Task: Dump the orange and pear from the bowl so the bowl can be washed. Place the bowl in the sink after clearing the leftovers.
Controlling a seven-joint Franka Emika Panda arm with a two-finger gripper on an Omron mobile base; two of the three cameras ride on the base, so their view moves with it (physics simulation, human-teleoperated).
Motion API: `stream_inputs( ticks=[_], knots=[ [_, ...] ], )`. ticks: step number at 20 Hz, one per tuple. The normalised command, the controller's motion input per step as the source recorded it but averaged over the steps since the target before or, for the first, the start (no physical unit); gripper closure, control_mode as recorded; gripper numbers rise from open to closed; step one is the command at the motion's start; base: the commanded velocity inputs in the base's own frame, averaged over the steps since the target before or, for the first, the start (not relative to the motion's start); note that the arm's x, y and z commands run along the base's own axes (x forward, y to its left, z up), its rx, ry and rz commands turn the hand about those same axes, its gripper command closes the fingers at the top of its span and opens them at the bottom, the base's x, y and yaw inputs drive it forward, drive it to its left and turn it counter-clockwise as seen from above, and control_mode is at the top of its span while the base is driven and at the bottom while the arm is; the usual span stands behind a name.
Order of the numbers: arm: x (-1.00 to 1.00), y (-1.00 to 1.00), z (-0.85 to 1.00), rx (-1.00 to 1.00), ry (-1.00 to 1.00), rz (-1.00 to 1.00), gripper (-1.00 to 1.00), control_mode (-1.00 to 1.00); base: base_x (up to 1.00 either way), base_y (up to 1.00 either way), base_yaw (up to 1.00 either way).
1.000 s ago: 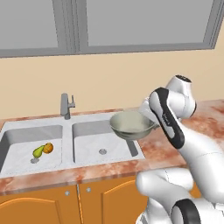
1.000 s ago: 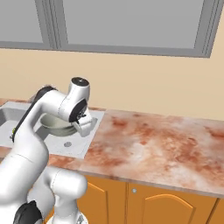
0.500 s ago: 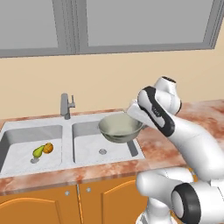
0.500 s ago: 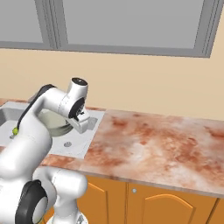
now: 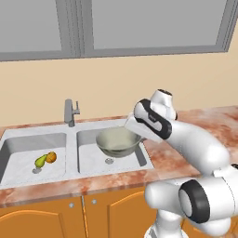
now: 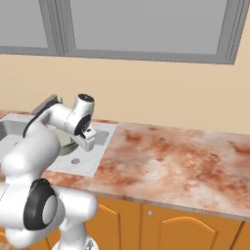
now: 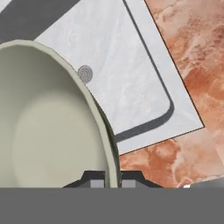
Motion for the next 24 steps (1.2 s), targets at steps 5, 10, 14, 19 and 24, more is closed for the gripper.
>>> stream_inputs(
  ticks=[5,10,14,19,24],
  knots=[
    [0.08,0.17,-0.48,-0.04,0.09,0.07,1.0,-1.0,0.0,0.0,0.0],
    [0.19,0.0,-0.15,-0.02,0.02,0.01,1.0,-1.0,0.0,0.0,0.0],
    [0.49,0.0,-0.18,0.0,0.0,0.0,1.0,-1.0,0.0,0.0,0.0],
    [0.47,0.0,-0.29,-0.02,0.0,0.0,1.0,-1.0,0.0,0.0,0.0],
    [0.32,0.0,-0.37,-0.05,0.02,0.0,1.0,-1.0,0.0,0.0,0.0]
  ],
)
